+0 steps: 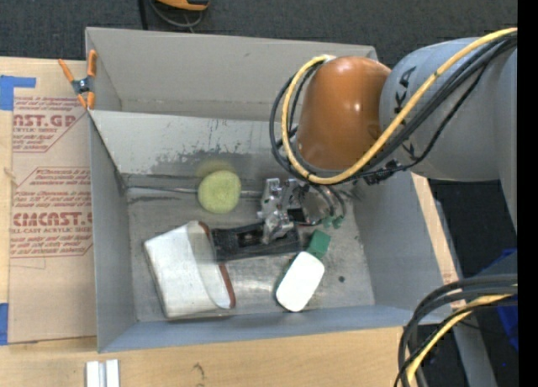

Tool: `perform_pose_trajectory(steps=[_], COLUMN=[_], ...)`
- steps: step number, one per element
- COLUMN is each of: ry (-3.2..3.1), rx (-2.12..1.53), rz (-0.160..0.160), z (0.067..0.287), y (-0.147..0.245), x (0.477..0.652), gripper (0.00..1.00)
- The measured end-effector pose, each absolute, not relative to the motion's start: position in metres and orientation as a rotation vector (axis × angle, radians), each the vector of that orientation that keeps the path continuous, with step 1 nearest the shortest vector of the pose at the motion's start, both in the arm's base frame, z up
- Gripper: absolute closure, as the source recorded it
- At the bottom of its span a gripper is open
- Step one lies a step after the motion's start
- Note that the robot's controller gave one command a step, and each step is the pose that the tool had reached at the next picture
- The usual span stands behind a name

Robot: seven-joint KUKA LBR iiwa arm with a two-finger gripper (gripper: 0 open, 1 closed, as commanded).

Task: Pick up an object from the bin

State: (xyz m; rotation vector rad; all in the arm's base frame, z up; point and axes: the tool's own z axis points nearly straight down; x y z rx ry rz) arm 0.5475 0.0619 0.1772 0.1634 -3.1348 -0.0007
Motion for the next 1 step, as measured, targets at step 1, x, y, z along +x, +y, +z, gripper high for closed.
perform_pose_trajectory(steps=[1], ry=[-3.11], rx=[0.435], rz=[0.0], z=[0.3061], y=[0.0967], x=[0.5787], gripper=[1.0])
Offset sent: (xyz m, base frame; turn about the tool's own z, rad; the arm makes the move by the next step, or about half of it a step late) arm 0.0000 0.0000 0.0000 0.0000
